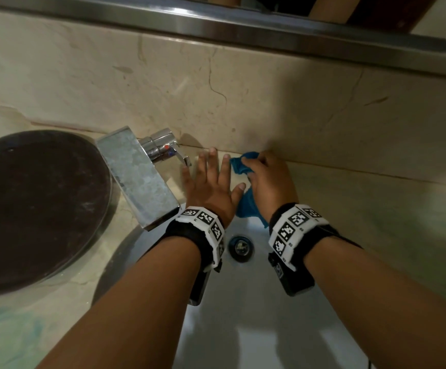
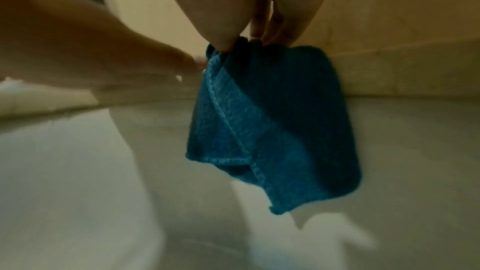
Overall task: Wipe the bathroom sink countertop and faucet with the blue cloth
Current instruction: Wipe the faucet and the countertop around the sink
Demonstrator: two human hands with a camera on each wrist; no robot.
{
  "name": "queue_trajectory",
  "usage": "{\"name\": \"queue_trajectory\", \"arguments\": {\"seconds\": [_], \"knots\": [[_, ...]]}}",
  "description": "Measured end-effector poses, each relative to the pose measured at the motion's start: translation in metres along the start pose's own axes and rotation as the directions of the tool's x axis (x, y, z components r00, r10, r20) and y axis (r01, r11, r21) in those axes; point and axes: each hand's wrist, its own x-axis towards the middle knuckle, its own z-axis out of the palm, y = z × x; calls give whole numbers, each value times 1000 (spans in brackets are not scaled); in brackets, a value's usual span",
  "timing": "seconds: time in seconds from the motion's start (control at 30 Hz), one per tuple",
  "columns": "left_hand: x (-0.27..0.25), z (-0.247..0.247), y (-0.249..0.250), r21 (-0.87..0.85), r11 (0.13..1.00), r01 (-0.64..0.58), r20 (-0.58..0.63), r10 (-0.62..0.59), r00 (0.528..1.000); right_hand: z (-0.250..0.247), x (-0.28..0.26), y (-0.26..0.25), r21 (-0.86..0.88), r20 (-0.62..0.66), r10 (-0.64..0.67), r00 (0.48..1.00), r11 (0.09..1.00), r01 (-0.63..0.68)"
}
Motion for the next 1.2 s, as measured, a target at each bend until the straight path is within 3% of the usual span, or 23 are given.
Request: {"name": "queue_trajectory", "arguments": {"seconds": [0.33,0.43,0.53,0.63,0.83,1.07,1.13,1.2], "knots": [[0,-1,1,22,1000,10,12,-10,1000,-21,-15,29,-161,2,195,981,968,-192],[0,-2,2,34,999,11,5,-11,1000,-15,-13,18,-154,11,114,993,982,-111],[1,-2,2,31,999,20,24,-20,1000,-10,-8,-2,-6,68,-19,998,1000,19],[1,-2,2,29,999,29,22,-30,999,-7,-3,-14,-27,104,-45,994,998,48],[1,-4,1,9,1000,18,21,-19,1000,-20,-5,18,-57,38,113,993,992,-111],[1,-3,2,4,1000,21,27,-21,999,-26,-20,30,-173,8,321,947,933,-315],[1,-3,2,15,1000,20,32,-21,999,-20,-18,17,-144,37,315,948,941,-307],[2,-3,2,30,999,19,33,-20,999,-12,-17,-1,-66,60,201,978,978,-197]]}}
